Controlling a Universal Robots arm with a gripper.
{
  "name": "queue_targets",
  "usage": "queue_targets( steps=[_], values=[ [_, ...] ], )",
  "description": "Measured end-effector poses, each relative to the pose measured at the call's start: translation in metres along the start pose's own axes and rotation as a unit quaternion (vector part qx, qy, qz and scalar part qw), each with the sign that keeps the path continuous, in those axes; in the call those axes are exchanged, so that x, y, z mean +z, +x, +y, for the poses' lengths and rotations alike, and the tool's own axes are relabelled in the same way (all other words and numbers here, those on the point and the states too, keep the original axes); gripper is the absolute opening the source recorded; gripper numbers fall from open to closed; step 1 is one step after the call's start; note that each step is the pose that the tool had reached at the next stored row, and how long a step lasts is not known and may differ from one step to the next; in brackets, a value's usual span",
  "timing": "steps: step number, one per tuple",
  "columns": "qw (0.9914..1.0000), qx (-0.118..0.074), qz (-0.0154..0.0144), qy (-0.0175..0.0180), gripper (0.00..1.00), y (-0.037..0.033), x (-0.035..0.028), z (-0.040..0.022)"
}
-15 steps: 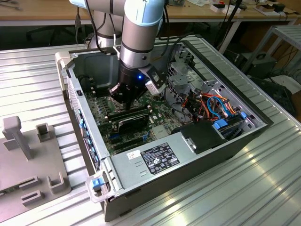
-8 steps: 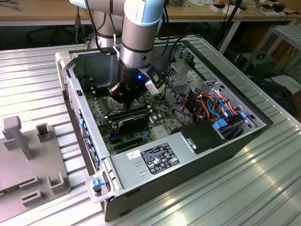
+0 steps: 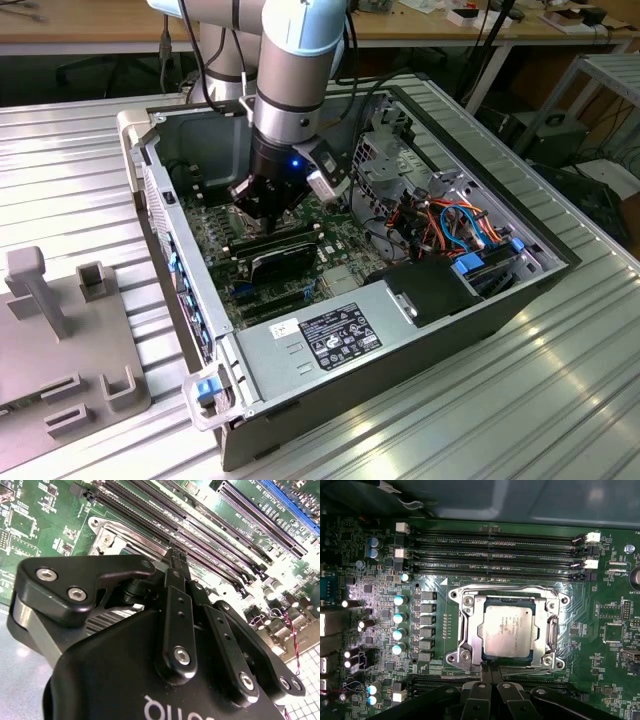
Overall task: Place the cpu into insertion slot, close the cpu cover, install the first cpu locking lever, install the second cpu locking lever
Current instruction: 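Install the second cpu locking lever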
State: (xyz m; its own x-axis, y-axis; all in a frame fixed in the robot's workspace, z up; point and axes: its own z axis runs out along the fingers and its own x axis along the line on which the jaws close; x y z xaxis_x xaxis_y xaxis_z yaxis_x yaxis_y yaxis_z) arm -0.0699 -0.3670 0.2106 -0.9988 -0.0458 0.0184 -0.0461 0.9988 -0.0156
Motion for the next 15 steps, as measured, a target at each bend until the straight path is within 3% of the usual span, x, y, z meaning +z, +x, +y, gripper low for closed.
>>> queue_targets(
  steps=[15],
  values=[
    [1.00000, 0.000, 0.0000, 0.0000, 0.11, 0.0013, 0.0013, 0.0011]
  ],
)
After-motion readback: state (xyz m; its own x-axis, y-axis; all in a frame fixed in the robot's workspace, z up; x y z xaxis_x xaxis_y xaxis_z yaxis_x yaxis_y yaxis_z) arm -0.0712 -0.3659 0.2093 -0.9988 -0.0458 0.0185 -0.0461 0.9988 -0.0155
